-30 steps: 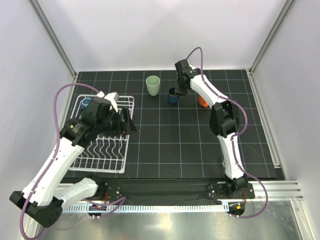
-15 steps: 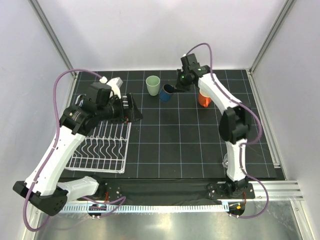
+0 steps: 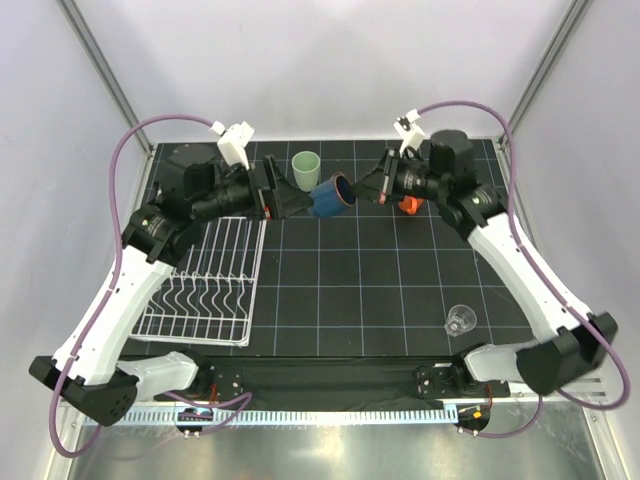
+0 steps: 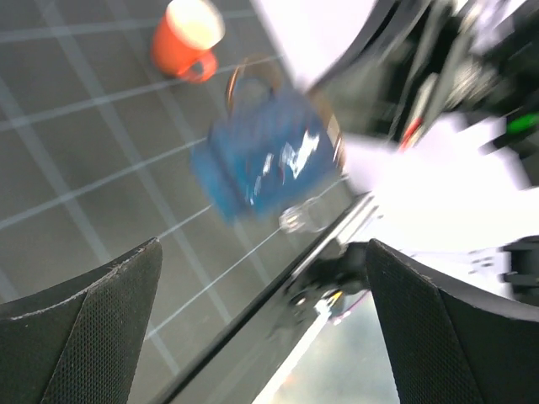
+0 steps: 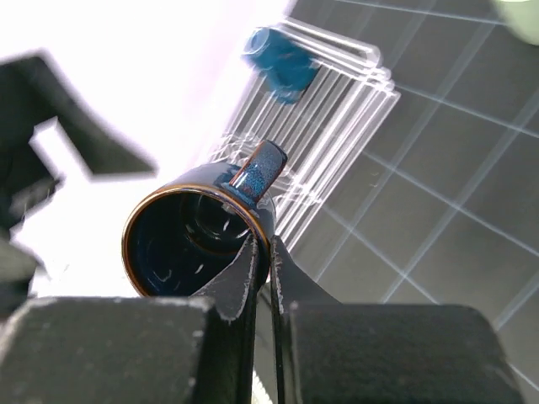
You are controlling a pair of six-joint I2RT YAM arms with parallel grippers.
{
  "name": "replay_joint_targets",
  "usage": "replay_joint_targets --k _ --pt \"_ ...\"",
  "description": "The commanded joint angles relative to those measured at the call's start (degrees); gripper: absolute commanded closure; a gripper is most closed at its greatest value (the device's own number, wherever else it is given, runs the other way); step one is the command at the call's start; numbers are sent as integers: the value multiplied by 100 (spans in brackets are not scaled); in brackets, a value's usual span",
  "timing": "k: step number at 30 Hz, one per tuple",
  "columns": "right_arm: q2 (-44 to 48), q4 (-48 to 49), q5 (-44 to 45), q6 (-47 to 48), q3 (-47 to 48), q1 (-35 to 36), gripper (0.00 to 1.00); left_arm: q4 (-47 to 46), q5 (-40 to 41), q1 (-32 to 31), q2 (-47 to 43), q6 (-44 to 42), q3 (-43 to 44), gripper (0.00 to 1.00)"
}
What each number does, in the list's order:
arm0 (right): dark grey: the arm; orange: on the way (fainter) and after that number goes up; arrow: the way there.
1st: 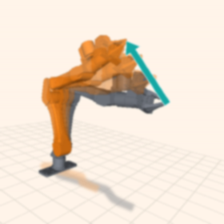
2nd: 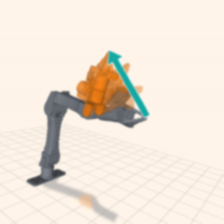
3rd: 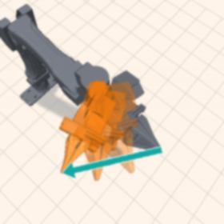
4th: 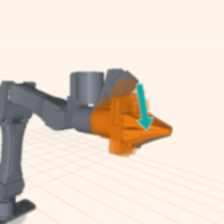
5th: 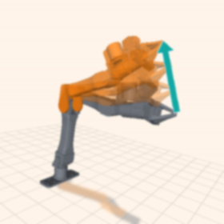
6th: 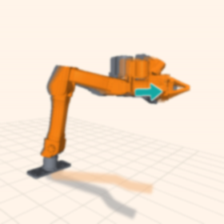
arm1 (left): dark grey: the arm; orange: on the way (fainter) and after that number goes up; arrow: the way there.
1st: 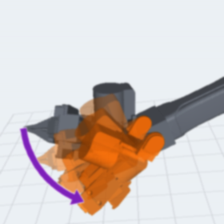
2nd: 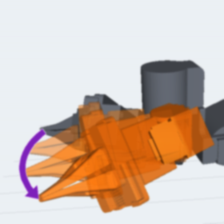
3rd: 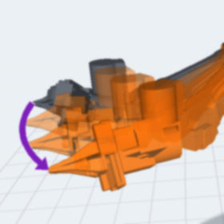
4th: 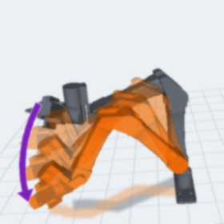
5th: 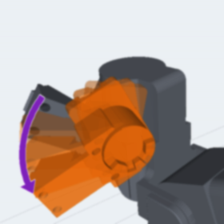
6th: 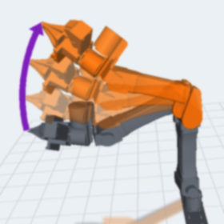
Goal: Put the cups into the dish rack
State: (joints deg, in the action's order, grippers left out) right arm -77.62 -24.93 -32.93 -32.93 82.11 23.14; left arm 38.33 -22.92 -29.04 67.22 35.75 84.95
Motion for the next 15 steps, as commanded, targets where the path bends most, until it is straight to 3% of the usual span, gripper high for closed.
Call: replay_joint_targets --k 1,3,8,15 --pt "781 1611 -863 -503 -815 -20 96 -1151 -669 -5 -122 327 136 0" --pt "1029 2263 -908 -645 -1108 -37 96 -1432 -880 -5 -34 599 224 0" --pt "1539 2458 -935 -548 -1232 -107 96 -1705 -1056 -5 370 1223 628 0" --pt "2189 3274 -741 -574 -1407 -222 96 -2742 -1321 -5 783 2787 743 0"
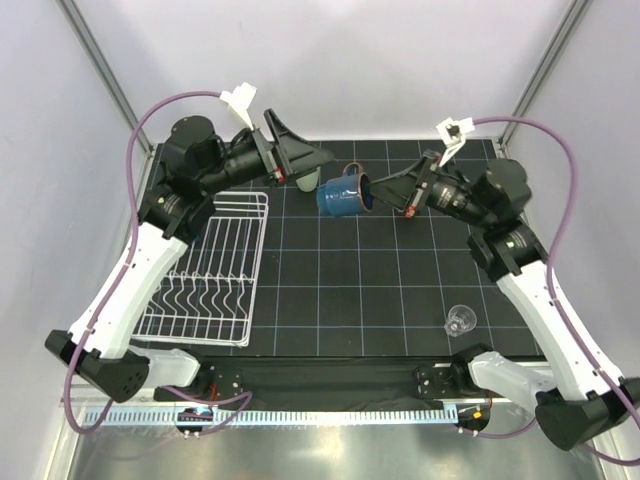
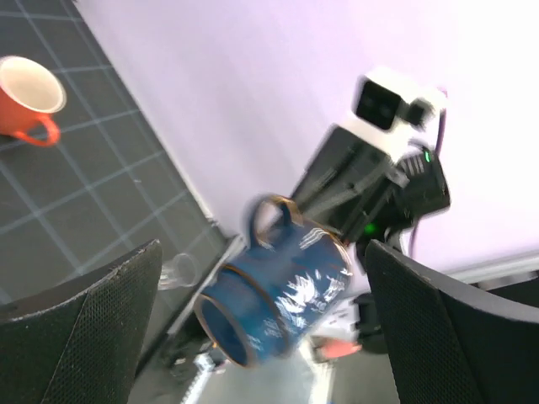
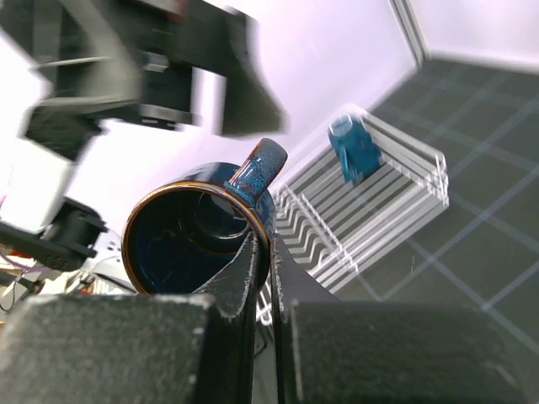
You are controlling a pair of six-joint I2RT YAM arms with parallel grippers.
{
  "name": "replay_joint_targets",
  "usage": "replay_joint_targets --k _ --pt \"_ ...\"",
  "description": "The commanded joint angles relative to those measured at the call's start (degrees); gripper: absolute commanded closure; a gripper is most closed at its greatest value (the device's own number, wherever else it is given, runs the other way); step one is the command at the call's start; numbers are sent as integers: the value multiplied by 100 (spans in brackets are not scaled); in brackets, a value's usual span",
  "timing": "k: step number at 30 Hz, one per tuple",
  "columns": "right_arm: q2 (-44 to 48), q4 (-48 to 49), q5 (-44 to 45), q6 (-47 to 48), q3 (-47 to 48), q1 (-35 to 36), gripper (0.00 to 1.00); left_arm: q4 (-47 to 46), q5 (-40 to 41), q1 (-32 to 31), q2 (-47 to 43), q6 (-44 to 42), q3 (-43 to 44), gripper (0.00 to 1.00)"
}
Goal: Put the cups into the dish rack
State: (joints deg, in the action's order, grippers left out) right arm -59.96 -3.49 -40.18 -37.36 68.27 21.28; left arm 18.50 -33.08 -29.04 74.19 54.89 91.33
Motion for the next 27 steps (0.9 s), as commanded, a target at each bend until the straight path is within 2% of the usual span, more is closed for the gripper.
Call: replay_joint_targets --k 1,7,11,27 --pt "468 1235 2 -139 -33 -79 96 -804 -296 3 87 1083 70 0" --pt "398 1454 -165 -51 213 -115 96 -2005 -207 30 -45 2094 -650 0" --pt "328 1843 -165 -262 169 -124 96 -3007 -541 30 42 3121 -984 2" --pt "-42 2458 291 -693 301 -115 96 -3511 -1095 30 -1 3801 -1319 4"
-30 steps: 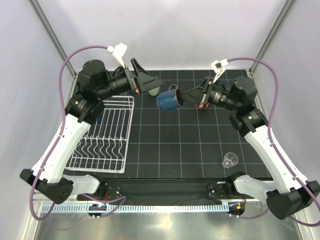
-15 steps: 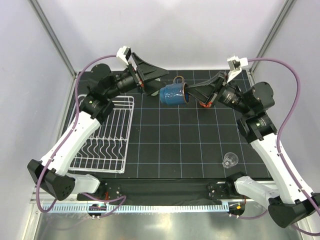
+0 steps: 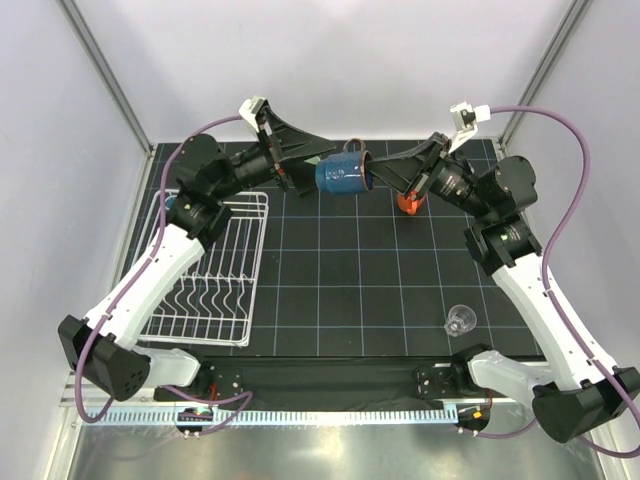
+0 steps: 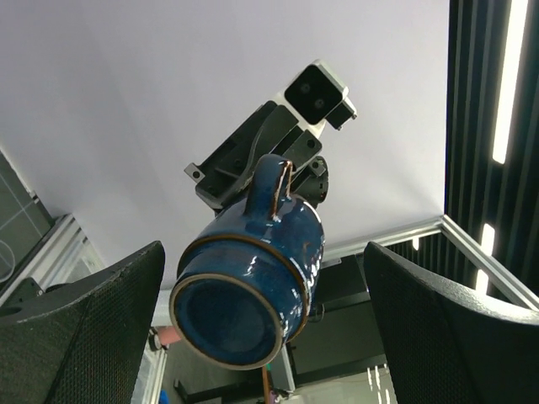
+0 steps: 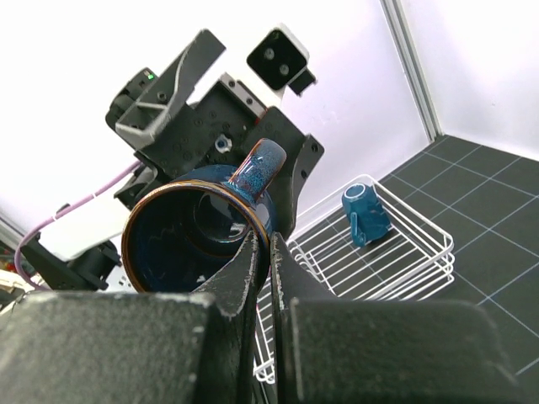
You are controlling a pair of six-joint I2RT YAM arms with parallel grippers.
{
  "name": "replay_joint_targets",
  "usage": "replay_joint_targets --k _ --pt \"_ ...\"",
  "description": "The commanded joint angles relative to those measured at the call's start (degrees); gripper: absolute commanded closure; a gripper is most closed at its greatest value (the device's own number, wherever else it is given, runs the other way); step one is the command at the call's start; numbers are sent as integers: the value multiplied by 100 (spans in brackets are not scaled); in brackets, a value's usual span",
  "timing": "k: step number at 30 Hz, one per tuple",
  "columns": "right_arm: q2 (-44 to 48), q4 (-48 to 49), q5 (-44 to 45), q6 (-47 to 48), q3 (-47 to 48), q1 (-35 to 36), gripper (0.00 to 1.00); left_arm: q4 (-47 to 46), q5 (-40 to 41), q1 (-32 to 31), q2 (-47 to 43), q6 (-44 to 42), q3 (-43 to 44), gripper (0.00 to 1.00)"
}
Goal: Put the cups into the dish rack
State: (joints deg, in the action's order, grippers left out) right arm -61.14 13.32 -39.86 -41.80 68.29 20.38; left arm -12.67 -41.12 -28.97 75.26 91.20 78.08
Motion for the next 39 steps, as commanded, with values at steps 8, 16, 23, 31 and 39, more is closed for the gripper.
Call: replay_joint_targets --k 8,16,23,31,39 --pt "85 1154 382 -548 -105 -26 96 -561 -361 6 -179 275 -39 7" --pt "120 1515 584 -751 -563 -34 96 -702 -431 -38 -196 355 -30 15" --pt "50 1515 716 -812 -510 -34 96 -615 -440 -74 -179 364 -21 11" --pt "-99 1533 786 -865 -361 -34 96 -500 -484 -126 -21 364 128 8" --pt "-187 1551 769 -918 -351 -34 96 -526 -555 -135 129 416 269 14"
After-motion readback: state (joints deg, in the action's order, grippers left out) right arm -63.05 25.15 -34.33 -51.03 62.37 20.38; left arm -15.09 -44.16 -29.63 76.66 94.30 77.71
